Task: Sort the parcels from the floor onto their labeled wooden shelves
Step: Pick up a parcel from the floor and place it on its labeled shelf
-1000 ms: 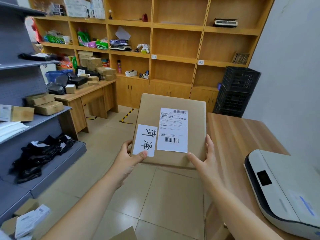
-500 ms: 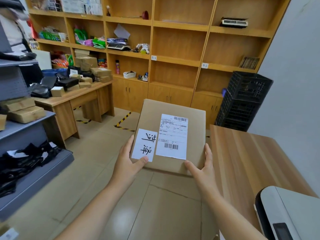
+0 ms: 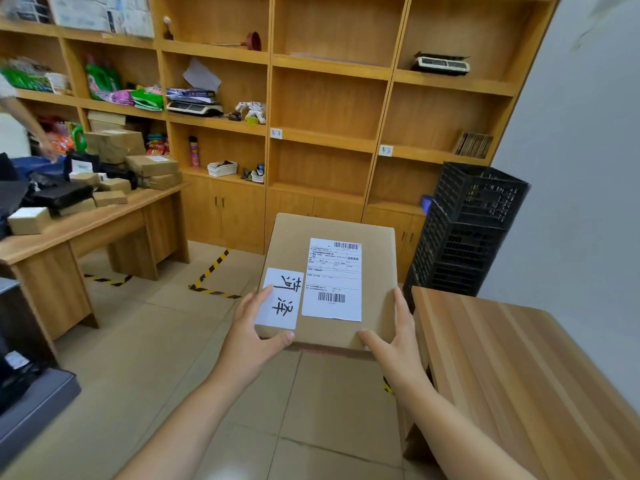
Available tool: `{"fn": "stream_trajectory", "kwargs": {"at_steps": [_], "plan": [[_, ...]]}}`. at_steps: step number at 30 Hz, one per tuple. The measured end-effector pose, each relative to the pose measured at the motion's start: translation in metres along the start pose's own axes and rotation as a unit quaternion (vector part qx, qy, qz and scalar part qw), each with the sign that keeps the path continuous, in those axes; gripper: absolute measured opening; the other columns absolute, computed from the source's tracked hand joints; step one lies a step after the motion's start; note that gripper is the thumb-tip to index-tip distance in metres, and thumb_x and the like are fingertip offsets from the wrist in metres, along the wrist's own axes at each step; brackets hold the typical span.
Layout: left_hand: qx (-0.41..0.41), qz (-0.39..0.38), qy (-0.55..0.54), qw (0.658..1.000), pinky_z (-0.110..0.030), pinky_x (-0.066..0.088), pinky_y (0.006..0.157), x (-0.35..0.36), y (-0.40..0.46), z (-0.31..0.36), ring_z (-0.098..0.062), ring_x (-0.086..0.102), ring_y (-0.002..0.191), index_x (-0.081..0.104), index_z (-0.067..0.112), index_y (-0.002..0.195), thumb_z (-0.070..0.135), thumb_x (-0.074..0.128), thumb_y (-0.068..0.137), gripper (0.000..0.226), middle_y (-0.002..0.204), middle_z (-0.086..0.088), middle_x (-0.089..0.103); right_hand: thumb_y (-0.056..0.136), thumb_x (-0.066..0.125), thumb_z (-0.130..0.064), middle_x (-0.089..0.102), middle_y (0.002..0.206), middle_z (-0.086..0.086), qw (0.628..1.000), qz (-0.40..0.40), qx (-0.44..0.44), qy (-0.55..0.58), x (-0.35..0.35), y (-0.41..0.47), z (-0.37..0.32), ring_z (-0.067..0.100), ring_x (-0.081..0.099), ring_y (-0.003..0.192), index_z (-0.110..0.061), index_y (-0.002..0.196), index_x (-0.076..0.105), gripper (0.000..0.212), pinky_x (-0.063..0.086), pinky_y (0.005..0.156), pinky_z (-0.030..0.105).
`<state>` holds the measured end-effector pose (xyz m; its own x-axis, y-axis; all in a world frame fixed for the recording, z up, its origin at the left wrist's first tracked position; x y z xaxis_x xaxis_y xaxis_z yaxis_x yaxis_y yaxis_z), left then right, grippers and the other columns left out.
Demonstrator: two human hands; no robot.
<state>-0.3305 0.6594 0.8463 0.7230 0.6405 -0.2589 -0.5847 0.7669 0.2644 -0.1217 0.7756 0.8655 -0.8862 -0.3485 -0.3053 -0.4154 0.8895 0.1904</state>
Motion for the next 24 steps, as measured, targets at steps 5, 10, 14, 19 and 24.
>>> {"fn": "stream_trajectory", "kwargs": {"at_steps": [5,10,14,19,24], "plan": [[-0.006,-0.029,0.012,0.999,-0.041,0.034,0.108,-0.002,0.09,-0.024,-0.009,0.025,0.134,0.035,0.043,0.134,0.021,0.078,0.07,0.08,0.149,0.008,0.022,0.083,0.064,-0.017,0.019,0.148,-0.012,1.0,0.002,-0.005,-0.028,0.032,0.076,0.009,0.002,0.024,0.129,-0.043,0.144,0.012,0.085,0.027,0.113,0.039],[-0.008,-0.056,0.021,0.998,-0.03,0.031,0.104,0.015,0.157,-0.049,-0.008,0.025,0.134,0.034,0.043,0.134,0.021,0.077,0.07,0.081,0.15,0.009,0.022,0.083,0.064,-0.016,0.023,0.144,-0.014,0.999,0.014,0.012,-0.032,0.042,0.142,0.031,0.003,0.026,0.129,-0.045,0.143,0.015,0.083,0.032,0.112,0.04],[-0.018,-0.064,0.02,0.998,-0.03,0.035,0.101,0.032,0.211,-0.067,-0.006,0.03,0.126,0.028,0.039,0.139,0.018,0.078,0.07,0.089,0.142,0.014,0.029,0.082,0.065,-0.015,0.024,0.142,-0.016,0.999,0.018,0.023,-0.026,0.051,0.199,0.052,0.004,0.027,0.128,-0.043,0.143,0.017,0.083,0.032,0.112,0.042],[-0.024,-0.056,0.023,0.998,-0.024,0.033,0.09,0.057,0.289,-0.08,-0.002,0.032,0.116,0.025,0.04,0.14,0.014,0.077,0.07,0.091,0.126,0.022,0.034,0.083,0.065,-0.015,0.025,0.139,-0.017,1.0,0.012,0.016,-0.011,0.059,0.285,0.076,0.004,0.027,0.13,-0.048,0.138,0.018,0.08,0.028,0.112,0.035],[-0.025,-0.044,0.027,0.998,-0.027,0.033,0.095,0.083,0.384,-0.086,-0.003,0.029,0.117,0.026,0.039,0.139,0.013,0.078,0.07,0.09,0.126,0.017,0.034,0.082,0.065,-0.015,0.024,0.137,-0.018,1.0,0.009,0.018,0.003,0.061,0.389,0.088,0.005,0.028,0.13,-0.054,0.133,0.017,0.08,0.03,0.113,0.039]]}}
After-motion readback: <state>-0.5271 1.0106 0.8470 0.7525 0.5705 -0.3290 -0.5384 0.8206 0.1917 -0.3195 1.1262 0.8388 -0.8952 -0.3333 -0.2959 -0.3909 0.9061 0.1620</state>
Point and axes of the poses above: each hand's wrist, its own y-axis towards the middle knuckle, its own x-axis out of the palm, z = x × y, the point moved 4 cm from there along y, towards the middle knuckle
